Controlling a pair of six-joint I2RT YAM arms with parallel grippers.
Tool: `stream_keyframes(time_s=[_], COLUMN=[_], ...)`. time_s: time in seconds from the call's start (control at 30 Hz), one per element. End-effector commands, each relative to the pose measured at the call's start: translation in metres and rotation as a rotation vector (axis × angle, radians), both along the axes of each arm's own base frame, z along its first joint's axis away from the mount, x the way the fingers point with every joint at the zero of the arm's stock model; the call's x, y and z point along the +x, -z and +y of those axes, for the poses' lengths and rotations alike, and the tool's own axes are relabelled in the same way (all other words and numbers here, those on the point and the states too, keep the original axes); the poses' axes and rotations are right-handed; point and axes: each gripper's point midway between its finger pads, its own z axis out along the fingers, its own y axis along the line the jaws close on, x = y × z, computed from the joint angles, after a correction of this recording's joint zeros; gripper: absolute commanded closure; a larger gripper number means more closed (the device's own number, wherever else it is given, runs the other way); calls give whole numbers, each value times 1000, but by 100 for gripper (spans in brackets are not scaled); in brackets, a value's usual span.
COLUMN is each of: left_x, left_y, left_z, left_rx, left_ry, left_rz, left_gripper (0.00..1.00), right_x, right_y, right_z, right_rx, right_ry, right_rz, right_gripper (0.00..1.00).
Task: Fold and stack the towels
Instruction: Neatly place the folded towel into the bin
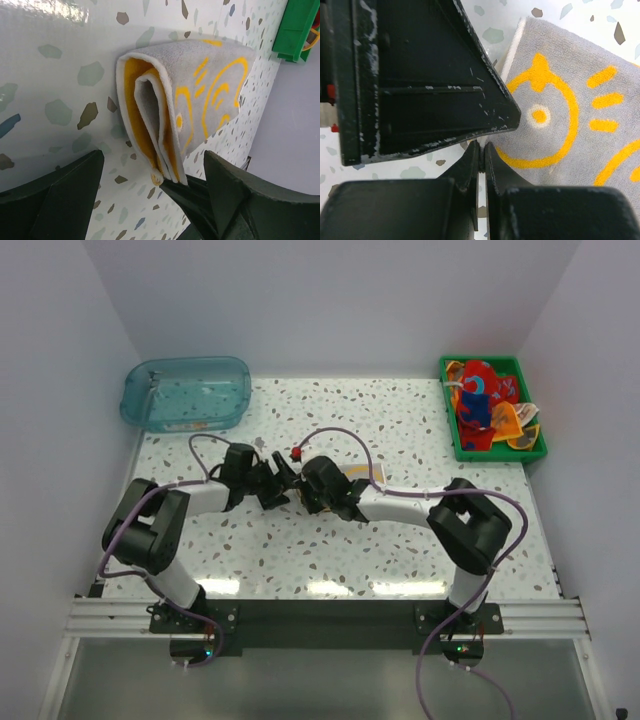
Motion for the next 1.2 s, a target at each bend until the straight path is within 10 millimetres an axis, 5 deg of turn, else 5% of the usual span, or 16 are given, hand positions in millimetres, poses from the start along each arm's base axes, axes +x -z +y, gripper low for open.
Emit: stream_keyframes(time_s=[0.0, 0.43, 0.73, 0.77, 0.87, 1.03, 1.17], left_x=[0, 5, 16, 18, 31, 71, 108], left_y=[6, 31, 23, 22, 17, 3, -12], left_z=[-5, -13, -5, -5, 1, 38, 72], left_rx=[-11, 17, 116, 128, 196, 343, 449], left_ry=[-37, -90, -76, -66, -30, -10, -2], left_rz=[19, 27, -49, -59, -106, -177, -211], left_gripper=[15, 36, 87, 97, 100, 100, 100], right_x=[7, 4, 4, 2, 0, 5, 5], right_y=[-32, -33, -32, -31, -35, -46, -60], right_z=[10, 12, 10, 10, 10, -18, -58], right_rx=[109, 149, 147, 144, 111, 52, -18], right_ry=[26, 37, 36, 28, 0, 63, 96], right_rz=[-52, -44, -46, -35, -28, 11, 32], right_gripper=[100, 100, 100, 86, 51, 22, 14])
